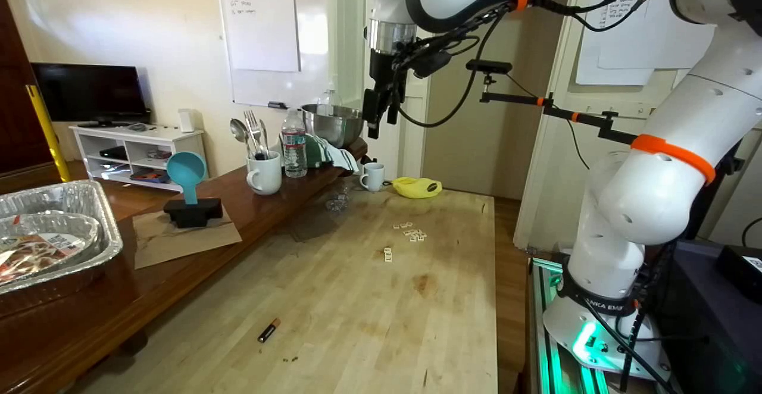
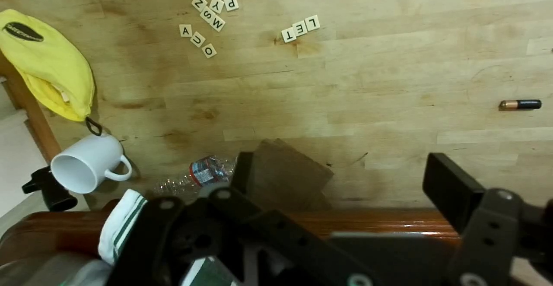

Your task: Put one letter block into the line of letter blocks

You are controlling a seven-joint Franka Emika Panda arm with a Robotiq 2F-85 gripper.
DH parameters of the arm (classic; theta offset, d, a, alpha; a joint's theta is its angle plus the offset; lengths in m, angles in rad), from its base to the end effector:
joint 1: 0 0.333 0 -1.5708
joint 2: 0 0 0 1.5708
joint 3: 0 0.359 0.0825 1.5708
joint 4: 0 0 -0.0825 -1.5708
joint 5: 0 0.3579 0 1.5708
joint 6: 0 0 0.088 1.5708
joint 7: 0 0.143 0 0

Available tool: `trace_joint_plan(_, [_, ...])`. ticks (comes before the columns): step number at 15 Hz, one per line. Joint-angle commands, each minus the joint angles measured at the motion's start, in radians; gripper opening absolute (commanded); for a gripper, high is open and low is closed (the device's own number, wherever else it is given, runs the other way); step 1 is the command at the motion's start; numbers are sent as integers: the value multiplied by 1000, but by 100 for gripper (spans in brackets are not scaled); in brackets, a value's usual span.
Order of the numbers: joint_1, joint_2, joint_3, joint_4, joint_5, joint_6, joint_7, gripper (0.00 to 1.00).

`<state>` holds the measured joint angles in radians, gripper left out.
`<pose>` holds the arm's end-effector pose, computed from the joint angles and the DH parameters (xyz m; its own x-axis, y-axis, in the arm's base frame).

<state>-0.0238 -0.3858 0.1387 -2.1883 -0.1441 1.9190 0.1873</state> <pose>0.4117 0.0403 0.5631 0.9898 -0.0256 0.1405 -0.0493 -0.9846 0.1677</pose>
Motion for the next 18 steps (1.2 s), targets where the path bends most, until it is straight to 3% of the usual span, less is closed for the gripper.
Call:
trace_joint_plan(1, [-17, 7, -30, -43, -33, 17, 58, 100])
trace_joint_plan(10, [-45, -16, -198, -241, 70, 167, -73, 100])
trace_joint_plan(18, [-84, 52, -274, -400, 61, 393, -204, 100])
